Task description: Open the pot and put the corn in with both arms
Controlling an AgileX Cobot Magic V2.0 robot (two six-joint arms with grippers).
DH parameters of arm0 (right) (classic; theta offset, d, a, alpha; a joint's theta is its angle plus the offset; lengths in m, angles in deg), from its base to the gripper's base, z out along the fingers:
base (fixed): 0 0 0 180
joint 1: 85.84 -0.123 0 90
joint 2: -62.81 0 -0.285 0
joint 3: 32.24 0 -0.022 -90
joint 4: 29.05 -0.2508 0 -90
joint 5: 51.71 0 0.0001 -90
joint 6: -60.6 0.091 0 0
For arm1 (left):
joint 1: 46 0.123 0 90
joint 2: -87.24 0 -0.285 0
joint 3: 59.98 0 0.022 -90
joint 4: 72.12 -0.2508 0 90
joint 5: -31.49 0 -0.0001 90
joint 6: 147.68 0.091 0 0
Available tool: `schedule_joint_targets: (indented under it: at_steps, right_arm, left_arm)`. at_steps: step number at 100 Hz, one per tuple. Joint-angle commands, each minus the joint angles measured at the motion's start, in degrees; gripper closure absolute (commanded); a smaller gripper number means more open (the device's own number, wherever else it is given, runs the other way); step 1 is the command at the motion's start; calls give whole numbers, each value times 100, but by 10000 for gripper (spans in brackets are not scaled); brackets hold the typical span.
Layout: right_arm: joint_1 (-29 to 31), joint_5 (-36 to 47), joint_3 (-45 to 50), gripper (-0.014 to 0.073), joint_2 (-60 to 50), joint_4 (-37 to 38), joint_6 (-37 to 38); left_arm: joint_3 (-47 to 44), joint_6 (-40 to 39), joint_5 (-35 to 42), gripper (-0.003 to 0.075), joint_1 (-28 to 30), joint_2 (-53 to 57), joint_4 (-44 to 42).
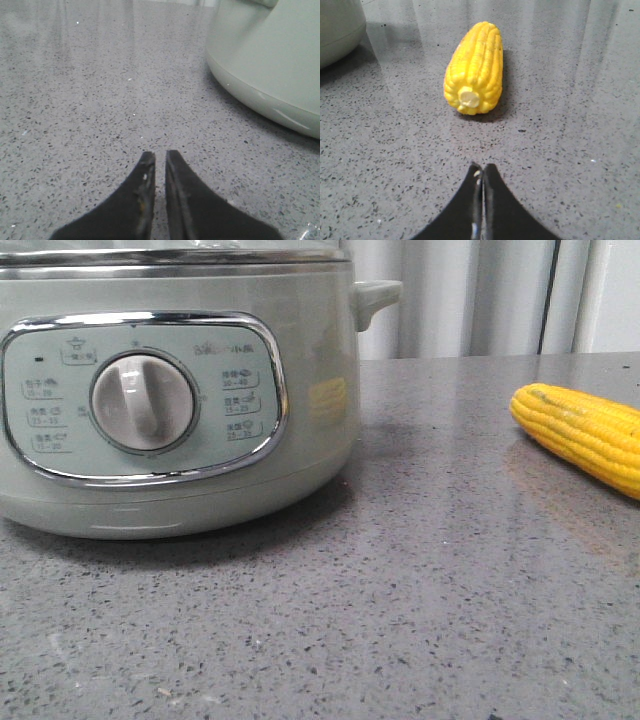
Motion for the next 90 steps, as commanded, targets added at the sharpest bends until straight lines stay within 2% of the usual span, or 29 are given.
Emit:
schedule_joint_targets:
  at_steps: [1, 90]
  right_arm:
    - [32, 91, 102, 665, -97, 64, -8]
    - [32, 112, 102, 665, -97, 64, -8]
  left_arm:
    - [-124, 9, 212, 741, 12, 171, 76]
    - [-124, 9, 212, 741, 12, 171, 76]
